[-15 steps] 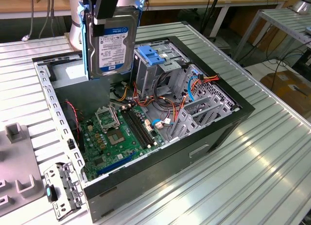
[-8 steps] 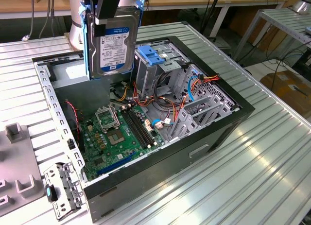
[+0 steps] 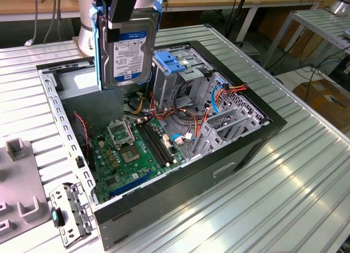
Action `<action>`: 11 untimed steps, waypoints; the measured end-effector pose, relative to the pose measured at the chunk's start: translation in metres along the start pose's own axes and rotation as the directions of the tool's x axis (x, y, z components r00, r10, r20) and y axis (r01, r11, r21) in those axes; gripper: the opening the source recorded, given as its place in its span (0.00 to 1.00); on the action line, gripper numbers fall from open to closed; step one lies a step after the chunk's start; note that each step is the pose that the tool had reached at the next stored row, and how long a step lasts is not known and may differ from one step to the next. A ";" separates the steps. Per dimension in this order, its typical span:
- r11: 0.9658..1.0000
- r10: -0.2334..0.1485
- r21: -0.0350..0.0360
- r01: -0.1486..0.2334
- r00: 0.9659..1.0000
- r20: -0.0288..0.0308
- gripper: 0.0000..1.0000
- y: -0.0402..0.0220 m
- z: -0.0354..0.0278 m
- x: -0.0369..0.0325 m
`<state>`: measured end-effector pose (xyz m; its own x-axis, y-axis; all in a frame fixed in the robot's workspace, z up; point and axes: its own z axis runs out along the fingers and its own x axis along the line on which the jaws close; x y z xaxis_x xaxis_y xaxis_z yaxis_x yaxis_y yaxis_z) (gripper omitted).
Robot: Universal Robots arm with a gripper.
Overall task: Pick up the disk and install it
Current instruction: 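Insert the disk into the insertion slot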
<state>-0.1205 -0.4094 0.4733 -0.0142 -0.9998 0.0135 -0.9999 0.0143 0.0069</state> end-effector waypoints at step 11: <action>1.000 0.000 0.000 0.000 1.000 0.000 0.37 -0.0003 0.0002 0.0097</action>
<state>-0.1203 -0.4191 0.4733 -0.0141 -0.9998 0.0135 -0.9999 0.0142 0.0069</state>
